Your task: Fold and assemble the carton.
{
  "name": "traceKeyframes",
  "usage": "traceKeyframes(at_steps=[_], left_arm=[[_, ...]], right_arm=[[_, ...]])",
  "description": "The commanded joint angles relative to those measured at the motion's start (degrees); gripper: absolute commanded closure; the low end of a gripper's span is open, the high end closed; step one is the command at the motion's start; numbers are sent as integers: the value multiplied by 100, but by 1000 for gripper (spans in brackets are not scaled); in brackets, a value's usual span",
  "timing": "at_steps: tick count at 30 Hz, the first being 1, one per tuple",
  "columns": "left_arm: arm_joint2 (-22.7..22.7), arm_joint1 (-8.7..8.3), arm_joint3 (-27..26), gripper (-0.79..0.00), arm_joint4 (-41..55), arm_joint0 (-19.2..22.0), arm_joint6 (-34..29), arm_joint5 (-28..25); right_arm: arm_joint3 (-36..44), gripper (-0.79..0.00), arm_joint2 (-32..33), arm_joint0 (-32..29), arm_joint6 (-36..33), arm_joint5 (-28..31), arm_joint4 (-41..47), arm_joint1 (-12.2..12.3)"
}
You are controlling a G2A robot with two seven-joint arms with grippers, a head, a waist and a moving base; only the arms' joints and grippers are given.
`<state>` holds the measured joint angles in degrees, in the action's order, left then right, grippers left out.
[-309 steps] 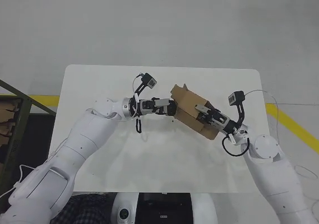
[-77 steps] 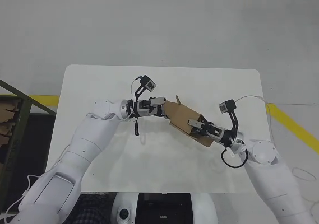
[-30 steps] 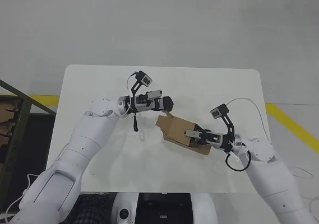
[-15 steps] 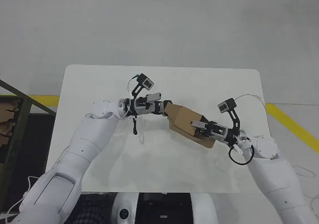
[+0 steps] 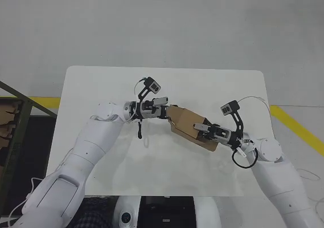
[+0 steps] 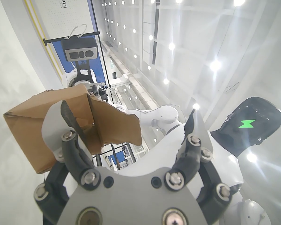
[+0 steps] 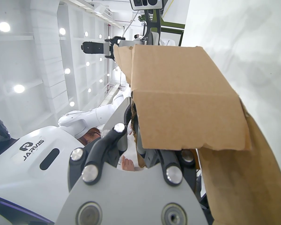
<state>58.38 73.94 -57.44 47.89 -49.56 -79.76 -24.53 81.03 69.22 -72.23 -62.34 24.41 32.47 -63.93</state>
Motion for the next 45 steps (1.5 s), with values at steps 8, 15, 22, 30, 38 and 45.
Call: traceKeyframes(at_steps=[8,15,22,30,38,45], left_arm=[[-33,45,50,-785,-101,82,65,-65],[237,-34,75,-785,-285,50,239,-239],[348,-130,22,-785,-817,22,353,-353],[148,-230,-30,-785,-1899,90,666,-666],[-89,-312,-213,-785,-2221,161,723,-723],[-258,-367,-420,-785,-2122,228,737,-737]], right_arm=[[-14,0,43,2,-6,8,20,9],[-7,0,235,-69,-6,3,58,48],[84,0,357,-142,75,-171,-96,86],[198,0,403,-182,48,-389,-322,122],[318,0,454,-238,78,-449,-375,146],[385,0,453,-249,151,-523,-440,155]])
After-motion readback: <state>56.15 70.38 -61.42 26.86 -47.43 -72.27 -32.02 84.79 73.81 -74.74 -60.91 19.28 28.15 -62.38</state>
